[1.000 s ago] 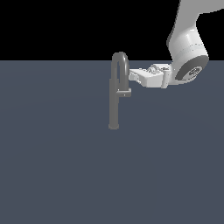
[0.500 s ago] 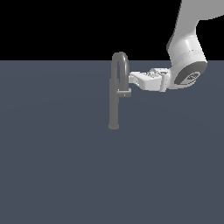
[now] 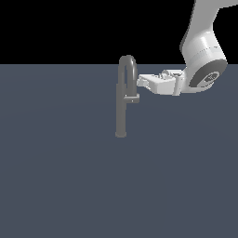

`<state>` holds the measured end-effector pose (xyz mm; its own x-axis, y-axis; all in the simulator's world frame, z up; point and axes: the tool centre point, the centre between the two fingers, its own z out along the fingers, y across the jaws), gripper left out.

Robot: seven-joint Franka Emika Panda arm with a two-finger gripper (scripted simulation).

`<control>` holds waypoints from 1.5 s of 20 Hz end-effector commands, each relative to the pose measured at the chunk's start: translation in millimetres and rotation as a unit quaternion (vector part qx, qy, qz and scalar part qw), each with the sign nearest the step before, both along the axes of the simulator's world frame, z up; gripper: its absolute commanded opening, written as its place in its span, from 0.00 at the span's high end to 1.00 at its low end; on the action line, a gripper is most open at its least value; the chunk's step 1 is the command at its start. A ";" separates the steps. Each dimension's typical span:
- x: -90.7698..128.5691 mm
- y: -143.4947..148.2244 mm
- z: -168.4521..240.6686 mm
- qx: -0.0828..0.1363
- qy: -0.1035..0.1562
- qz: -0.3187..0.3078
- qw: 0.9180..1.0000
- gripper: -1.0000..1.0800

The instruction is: Turn on the faucet by rotating a designated handle.

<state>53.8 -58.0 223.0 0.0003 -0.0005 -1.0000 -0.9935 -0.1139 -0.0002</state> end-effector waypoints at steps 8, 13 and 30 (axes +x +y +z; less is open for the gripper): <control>-18.3 -1.9 1.6 0.000 0.000 0.000 1.000 1.00; -29.3 -3.2 2.3 0.000 0.000 0.000 1.000 1.00; -62.2 -6.8 -19.0 0.000 -0.005 0.000 1.000 1.00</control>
<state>1.3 -63.5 221.4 0.0370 -0.0046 -0.9993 -0.9928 -0.1145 -0.0362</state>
